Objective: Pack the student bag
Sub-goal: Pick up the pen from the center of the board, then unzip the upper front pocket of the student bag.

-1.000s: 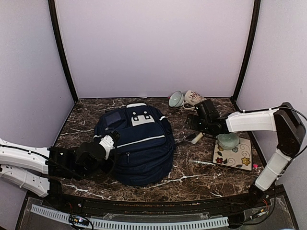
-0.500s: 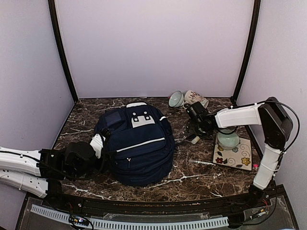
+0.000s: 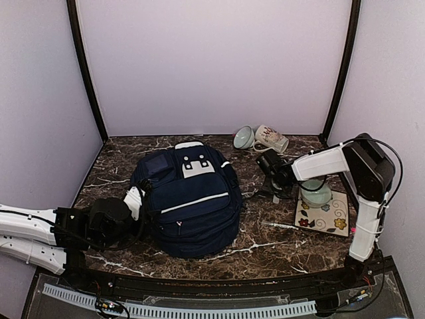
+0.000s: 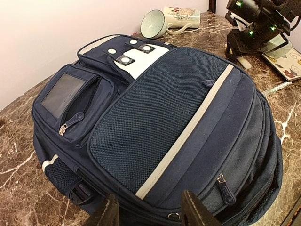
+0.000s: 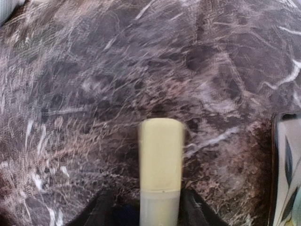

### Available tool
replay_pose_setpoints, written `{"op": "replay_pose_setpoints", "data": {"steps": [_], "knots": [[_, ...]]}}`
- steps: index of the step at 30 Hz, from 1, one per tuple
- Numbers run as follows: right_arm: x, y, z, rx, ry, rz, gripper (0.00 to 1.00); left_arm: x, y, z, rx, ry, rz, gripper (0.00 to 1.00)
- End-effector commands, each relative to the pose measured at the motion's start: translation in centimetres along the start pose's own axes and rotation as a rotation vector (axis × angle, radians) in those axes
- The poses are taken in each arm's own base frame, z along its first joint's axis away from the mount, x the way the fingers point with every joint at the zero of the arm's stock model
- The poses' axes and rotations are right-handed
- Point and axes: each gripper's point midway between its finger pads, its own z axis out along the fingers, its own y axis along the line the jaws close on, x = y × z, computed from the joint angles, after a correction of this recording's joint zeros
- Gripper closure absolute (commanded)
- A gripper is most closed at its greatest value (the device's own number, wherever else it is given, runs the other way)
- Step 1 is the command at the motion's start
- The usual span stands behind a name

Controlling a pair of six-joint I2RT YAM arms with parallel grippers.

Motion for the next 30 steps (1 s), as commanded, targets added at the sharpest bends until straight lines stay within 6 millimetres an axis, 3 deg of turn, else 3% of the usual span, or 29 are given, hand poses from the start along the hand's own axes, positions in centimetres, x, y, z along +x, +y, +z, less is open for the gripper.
{"op": "replay_pose_setpoints", "data": {"steps": [1,10,14,18,25,30], "knots": [[0.3,0.2,1.0,-0.023,0.007,-0.017,0.6,0.0,0.3,0.1,-0.013,-0.007,-0.008,0.54],[-0.7,0.9,0.2,-0.073,-0.022,-0.071,0.93,-0.1,0.3,0.1,-0.016,-0.005,-0.008,0.54],[-2.0,1.8,-1.3,-0.123,-0.051,-0.111,0.98,-0.3,0.3,0.0,-0.012,-0.009,-0.013,0.54],[-3.4,2.9,-3.6,-0.208,-0.089,-0.15,1.0,-0.5,0.2,-0.1,-0.006,-0.017,-0.02,0.54],[-4.2,4.9,-8.8,-0.433,-0.168,-0.224,1.0,-0.9,0.2,-0.4,0.005,-0.032,-0.033,0.54],[-4.1,6.3,-13.7,-0.623,-0.25,-0.29,1.0,-1.0,0.2,-0.4,0.008,-0.046,-0.038,0.54]]}}
